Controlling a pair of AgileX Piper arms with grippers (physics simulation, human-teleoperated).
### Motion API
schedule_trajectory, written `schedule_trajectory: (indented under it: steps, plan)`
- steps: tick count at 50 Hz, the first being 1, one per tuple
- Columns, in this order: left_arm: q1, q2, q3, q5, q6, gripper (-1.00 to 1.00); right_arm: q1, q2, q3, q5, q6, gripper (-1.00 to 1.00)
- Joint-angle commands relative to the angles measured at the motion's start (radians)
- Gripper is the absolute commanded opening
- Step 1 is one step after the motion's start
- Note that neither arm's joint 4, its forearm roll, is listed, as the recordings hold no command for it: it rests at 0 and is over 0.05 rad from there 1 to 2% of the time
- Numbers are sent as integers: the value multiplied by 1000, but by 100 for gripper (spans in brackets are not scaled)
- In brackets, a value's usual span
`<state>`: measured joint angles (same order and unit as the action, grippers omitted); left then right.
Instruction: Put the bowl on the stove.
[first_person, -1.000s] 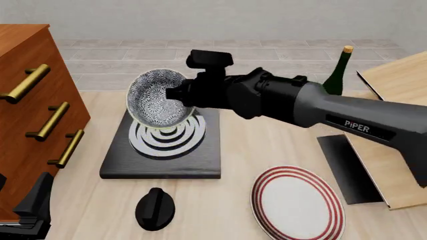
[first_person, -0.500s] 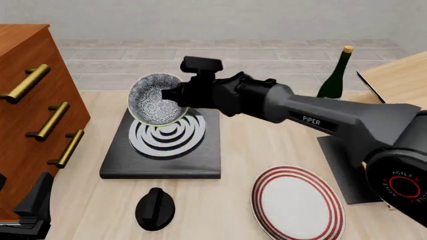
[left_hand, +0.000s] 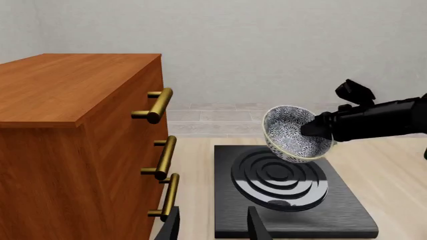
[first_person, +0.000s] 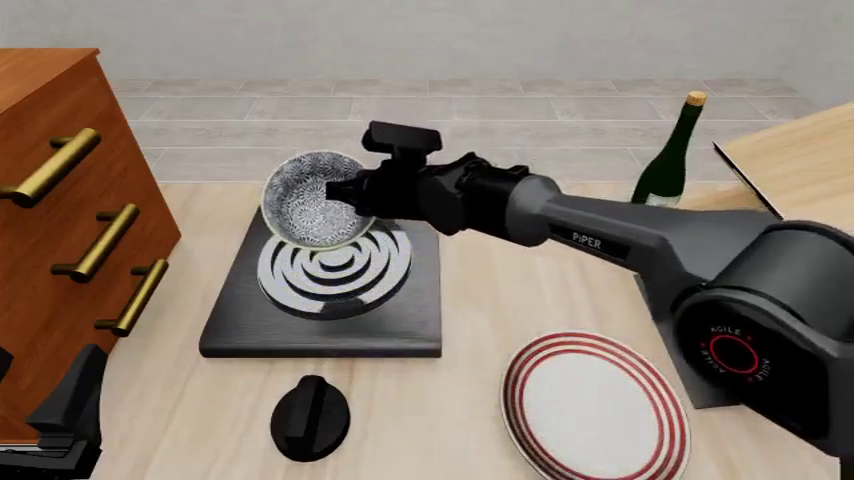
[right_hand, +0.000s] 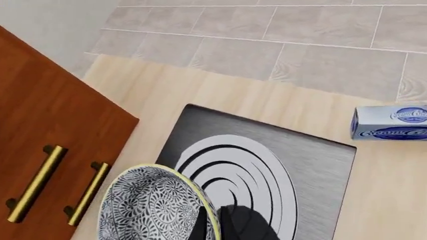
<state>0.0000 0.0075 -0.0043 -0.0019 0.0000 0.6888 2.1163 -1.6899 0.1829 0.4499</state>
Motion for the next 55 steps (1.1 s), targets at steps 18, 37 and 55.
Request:
schedule_trajectory:
  steps: [18,37,55]
  plan:
    - [0,0,0,0,0,100,4,18,59,-63,35,-100]
    - [0,0,0,0,0,100,9,56,50,-85,53,-100]
    - [0,0,0,0,0,100,-8,125,28,-120,76,-100]
